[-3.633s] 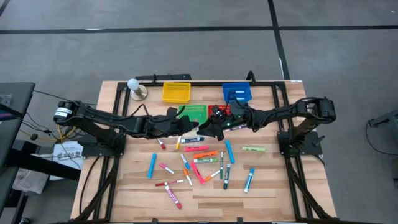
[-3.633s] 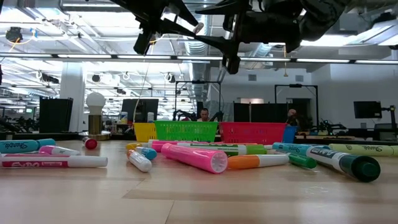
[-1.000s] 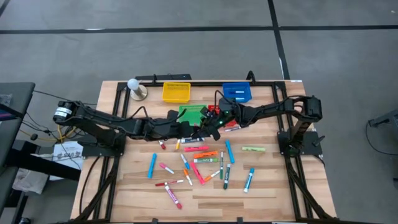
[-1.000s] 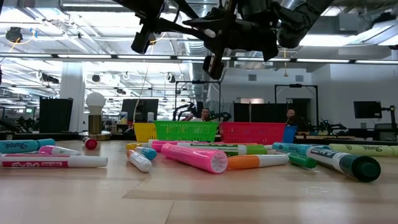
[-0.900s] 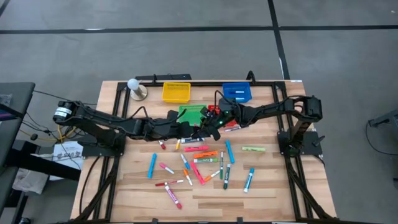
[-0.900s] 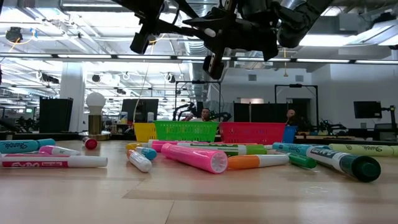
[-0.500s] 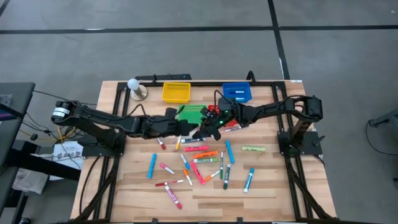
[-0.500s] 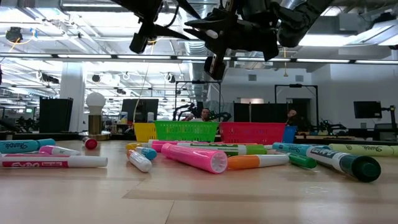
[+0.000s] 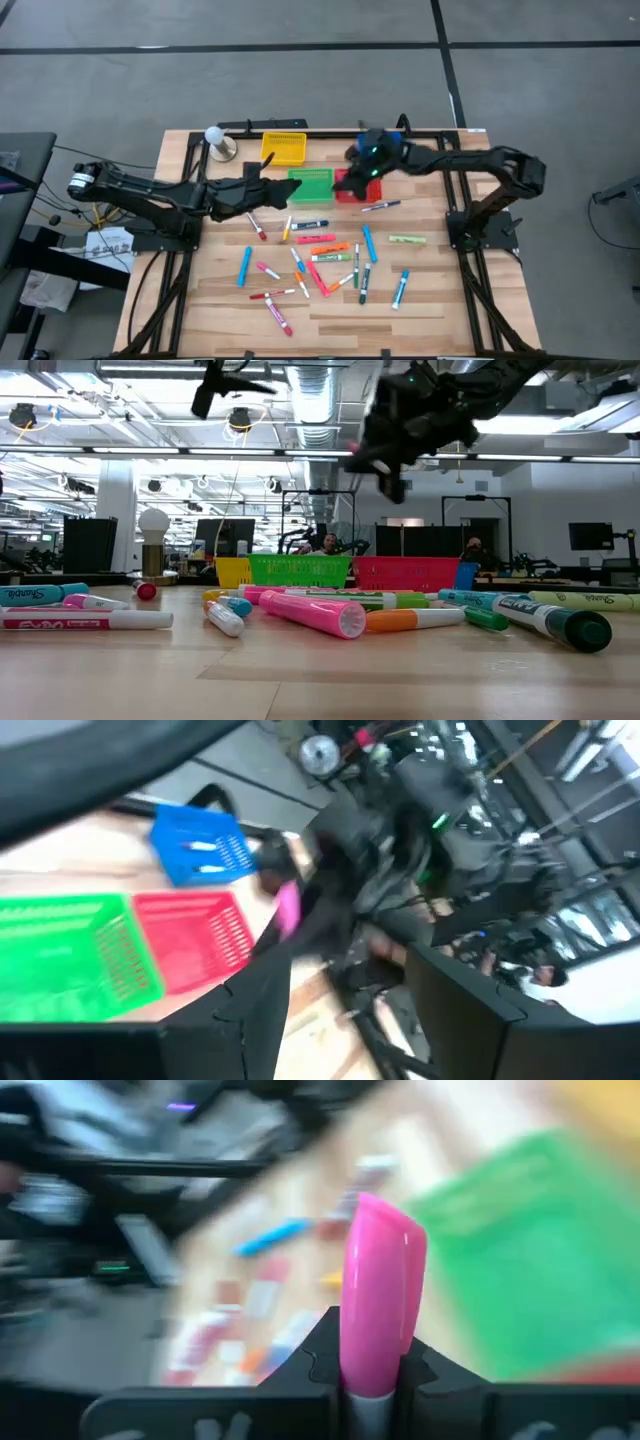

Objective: Pick & Place Markers
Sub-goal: Put the pink highlighter into the blue bin

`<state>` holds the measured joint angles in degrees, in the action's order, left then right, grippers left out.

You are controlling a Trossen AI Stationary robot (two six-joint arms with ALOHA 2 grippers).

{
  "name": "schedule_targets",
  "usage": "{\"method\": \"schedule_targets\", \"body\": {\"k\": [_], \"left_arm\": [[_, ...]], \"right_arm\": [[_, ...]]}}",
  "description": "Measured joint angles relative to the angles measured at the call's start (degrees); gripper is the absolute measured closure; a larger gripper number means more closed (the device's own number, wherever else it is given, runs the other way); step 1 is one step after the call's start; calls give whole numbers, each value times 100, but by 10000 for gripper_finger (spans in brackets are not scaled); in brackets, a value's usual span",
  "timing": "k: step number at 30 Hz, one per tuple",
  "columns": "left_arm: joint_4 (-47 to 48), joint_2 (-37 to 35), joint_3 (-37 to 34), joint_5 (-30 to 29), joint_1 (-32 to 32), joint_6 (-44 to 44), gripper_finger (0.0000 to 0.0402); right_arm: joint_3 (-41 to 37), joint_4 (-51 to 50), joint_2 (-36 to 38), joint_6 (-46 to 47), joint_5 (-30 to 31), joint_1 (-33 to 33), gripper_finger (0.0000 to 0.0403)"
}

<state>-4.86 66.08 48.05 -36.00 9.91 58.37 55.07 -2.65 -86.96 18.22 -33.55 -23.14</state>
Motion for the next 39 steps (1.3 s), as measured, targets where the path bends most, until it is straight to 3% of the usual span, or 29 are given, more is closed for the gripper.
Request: {"method": "schedule_targets", "body": {"k": [6,12,19,25,30,39], "left_arm": [[-25,51,-319,-3,-11,356,204],[-64,57,-484,-93,-297,404,204],[-74,55,-482,-90,-758,345,211],[-74,55,-482,170,-1120,321,210],[-74,55,-482,321,-1280,155,215],[-70,55,-480,344,-1340,80,215]], "right_arm": [[-2,-1535,627,-1516,1382,-992,388],[-2,-1630,711,-2277,1849,-1672,388],[20,-1672,696,-2976,2397,-1916,388],[631,-2122,-23,-3651,2791,-1886,388],[1495,-3204,-975,-4154,3091,-1943,388],[2338,-4540,-1951,-4708,3073,-2243,388]]}}
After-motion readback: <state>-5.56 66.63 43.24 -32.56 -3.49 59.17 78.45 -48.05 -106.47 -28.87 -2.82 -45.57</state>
